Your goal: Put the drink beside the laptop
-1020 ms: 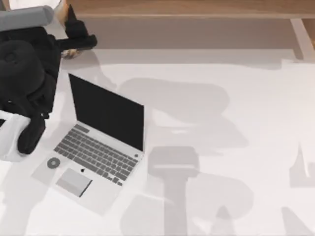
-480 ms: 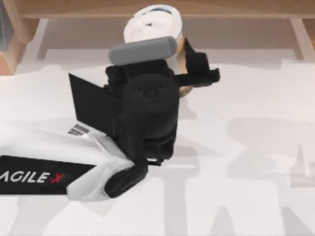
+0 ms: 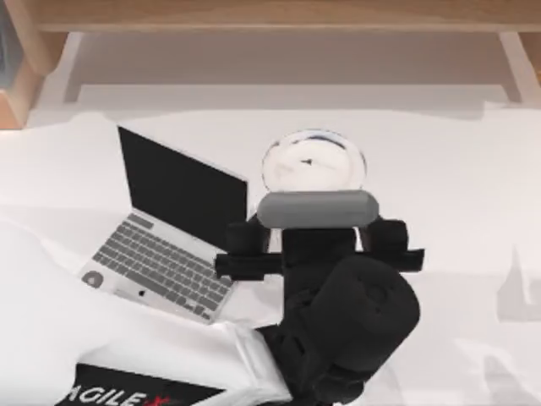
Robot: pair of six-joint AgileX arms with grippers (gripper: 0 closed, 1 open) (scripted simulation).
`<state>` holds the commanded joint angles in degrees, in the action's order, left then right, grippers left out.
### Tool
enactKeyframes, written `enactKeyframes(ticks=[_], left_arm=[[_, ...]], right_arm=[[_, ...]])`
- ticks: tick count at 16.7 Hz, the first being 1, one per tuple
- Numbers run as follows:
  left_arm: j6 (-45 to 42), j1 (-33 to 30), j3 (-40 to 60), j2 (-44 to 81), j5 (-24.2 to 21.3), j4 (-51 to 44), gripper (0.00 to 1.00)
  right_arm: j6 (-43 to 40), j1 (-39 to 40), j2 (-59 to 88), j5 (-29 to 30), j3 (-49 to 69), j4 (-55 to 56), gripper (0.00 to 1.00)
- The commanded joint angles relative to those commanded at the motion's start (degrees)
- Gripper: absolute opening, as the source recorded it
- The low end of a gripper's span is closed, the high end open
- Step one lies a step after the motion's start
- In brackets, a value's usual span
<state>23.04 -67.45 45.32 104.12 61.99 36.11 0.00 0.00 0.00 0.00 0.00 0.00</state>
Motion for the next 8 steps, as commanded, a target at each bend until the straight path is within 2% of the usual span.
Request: enactKeyframes(ticks=[2,8], left_arm=[[0.5,-0.7,-0.6,0.7,1.3,-1.5,0.0],[0.4,-0.4,-0.5,0.6,1.3,-1.5,0.0]], right_arm=[[0.0,0.0,0.0,0.0,0.0,0.0,1.0],[0.0,0.0,0.0,0.0,0.0,0.0,1.0]])
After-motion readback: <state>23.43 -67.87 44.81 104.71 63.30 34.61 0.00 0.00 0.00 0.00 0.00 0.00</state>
